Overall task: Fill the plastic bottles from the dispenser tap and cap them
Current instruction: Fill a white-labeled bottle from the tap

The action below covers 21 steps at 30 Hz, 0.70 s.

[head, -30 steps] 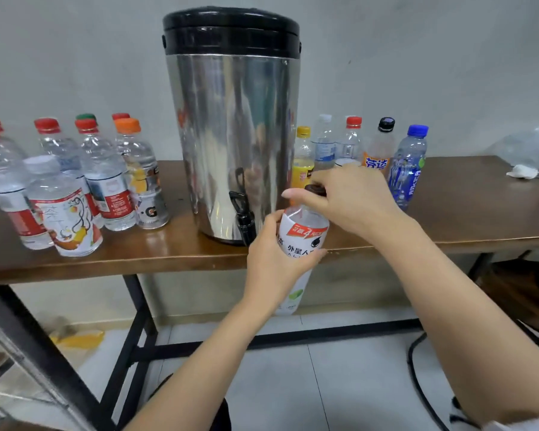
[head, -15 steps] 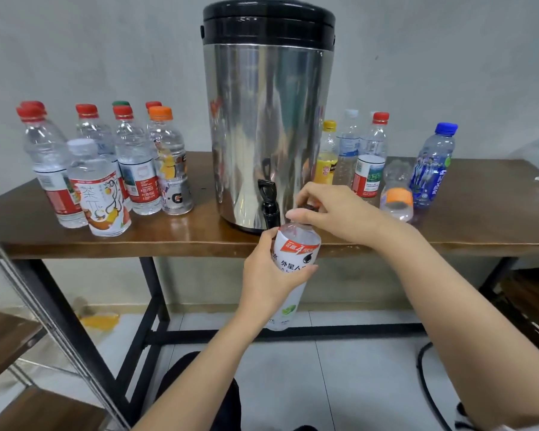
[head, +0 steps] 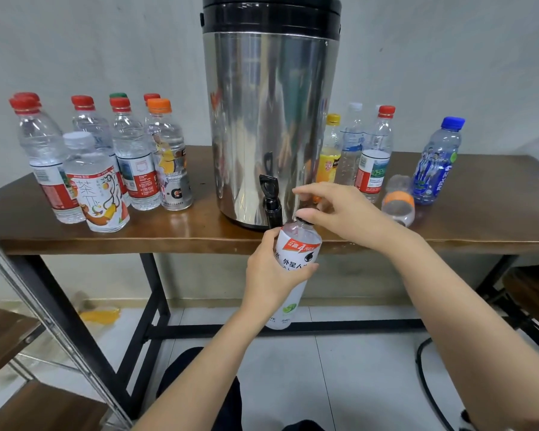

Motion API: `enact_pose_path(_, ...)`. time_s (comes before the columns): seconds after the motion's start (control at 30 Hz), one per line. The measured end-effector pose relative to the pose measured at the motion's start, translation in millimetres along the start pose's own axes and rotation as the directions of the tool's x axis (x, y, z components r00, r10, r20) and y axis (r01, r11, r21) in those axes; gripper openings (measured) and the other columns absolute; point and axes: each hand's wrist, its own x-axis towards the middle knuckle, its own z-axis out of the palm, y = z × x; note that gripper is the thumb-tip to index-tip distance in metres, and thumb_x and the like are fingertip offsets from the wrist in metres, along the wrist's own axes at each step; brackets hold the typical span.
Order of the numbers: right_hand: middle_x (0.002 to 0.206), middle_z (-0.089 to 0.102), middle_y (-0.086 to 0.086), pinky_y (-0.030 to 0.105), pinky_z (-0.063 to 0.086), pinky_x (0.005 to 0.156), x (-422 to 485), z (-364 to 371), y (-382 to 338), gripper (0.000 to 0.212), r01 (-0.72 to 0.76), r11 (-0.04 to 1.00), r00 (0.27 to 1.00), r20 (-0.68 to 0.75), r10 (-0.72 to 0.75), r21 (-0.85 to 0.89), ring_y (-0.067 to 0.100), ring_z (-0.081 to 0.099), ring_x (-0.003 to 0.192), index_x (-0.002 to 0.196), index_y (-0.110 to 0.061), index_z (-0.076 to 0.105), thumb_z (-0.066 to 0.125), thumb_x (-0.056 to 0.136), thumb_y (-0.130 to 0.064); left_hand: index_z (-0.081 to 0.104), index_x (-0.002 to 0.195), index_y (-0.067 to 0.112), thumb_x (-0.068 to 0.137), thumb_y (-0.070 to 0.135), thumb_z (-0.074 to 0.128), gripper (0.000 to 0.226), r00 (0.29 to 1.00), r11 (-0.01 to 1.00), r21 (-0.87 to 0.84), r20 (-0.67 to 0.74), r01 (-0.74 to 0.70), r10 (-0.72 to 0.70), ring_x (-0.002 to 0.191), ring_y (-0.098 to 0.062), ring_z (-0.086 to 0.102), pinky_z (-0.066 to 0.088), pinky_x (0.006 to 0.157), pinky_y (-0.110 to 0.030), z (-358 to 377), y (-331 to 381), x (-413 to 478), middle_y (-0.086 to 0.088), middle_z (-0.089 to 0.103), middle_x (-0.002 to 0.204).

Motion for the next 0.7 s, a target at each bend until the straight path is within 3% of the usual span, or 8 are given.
enact_pose_path(0.17, 0.102, 0.06, -0.003, 0.026, 0.045, 0.074, -5.3, 5.5, 13.3, 0.039, -0.057, 0.998, 0.995, -0.078, 0.06, 0.034, 0.008, 0.054, 0.076, 0.116, -0.025, 0.066, 0.061, 0.088, -0.052, 0.046, 0.116, 0.04, 0.069, 0.029, 0.09, 0.065, 1.0, 1.0, -0.003, 0.007, 0.004, -0.004, 0.09, 0.014, 0.057, 0.047, 0.069, -0.005, 2.6, 0.6, 0.5, 0.021, 0.062, 0.097)
enact_pose_path(0.23, 0.095, 0.059, -0.002, 0.02, 0.042, 0.072, -7.9, 8.6, 16.7, 0.03, -0.06, 0.996, 0.995, -0.076, 0.065, 0.065, 0.011, 0.054, 0.076, 0.109, -0.023, 0.069, 0.063, 0.089, -0.045, 0.048, 0.116, 0.039, 0.068, 0.029, 0.09, 0.065, 1.0, 1.0, 0.003, 0.007, 0.005, -0.005, 0.09, 0.011, 0.059, 0.047, 0.069, -0.006, 4.2, -0.8, 0.5, 0.018, 0.065, 0.098)
enact_pose_path(0.33, 0.102, 0.06, -0.005, 0.011, 0.04, 0.075, -10.2, 9.7, 17.5, 0.027, -0.042, 0.997, 0.999, -0.03, 0.044, 0.069, 0.016, 0.058, 0.089, 0.121, -0.023, 0.068, 0.062, 0.095, -0.03, 0.05, 0.118, 0.036, 0.067, 0.029, 0.091, 0.066, 1.0, 1.0, 0.002, 0.002, 0.016, -0.016, 0.088, 0.007, 0.061, 0.047, 0.069, -0.007, 6.3, -4.4, -0.5, 0.015, 0.066, 0.1)
enact_pose_path(0.43, 0.108, 0.062, -0.005, 0.013, 0.044, 0.075, -9.1, 9.0, 17.3, 0.034, -0.056, 0.996, 0.998, 0.008, 0.055, 0.072, 0.014, 0.059, 0.087, 0.126, -0.026, 0.064, 0.065, 0.093, -0.033, 0.049, 0.12, 0.035, 0.067, 0.031, 0.09, 0.067, 1.0, 1.0, 0.016, 0.008, 0.023, -0.023, 0.091, 0.0, 0.063, 0.048, 0.07, -0.009, 8.1, -8.3, -0.9, 0.013, 0.067, 0.104)
enact_pose_path(0.57, 0.087, 0.06, -0.003, 0.009, 0.04, 0.062, -4.5, 8.0, 15.7, 0.027, -0.092, 0.992, 0.996, 0.015, 0.091, 0.089, 0.009, 0.051, 0.068, 0.101, -0.019, 0.068, 0.076, 0.082, -0.036, 0.049, 0.121, 0.034, 0.067, 0.03, 0.09, 0.068, 0.999, 0.999, 0.027, 0.025, 0.029, -0.03, 0.093, -0.002, 0.063, 0.047, 0.07, -0.006, 8.8, -10.9, -2.2, 0.013, 0.066, 0.105)
enact_pose_path(0.7, 0.095, 0.067, -0.004, 0.013, 0.046, 0.073, -3.7, 6.8, 16.1, 0.019, -0.065, 0.992, 0.993, 0.103, 0.054, 0.111, 0.016, 0.06, 0.087, 0.105, -0.017, 0.071, 0.074, 0.087, -0.022, 0.049, 0.12, 0.031, 0.068, 0.027, 0.09, 0.067, 0.995, 0.997, -0.01, 0.066, 0.077, -0.077, 0.092, 0.004, 0.062, 0.047, 0.07, -0.007, 8.7, -16.4, -3.9, 0.016, 0.065, 0.102)
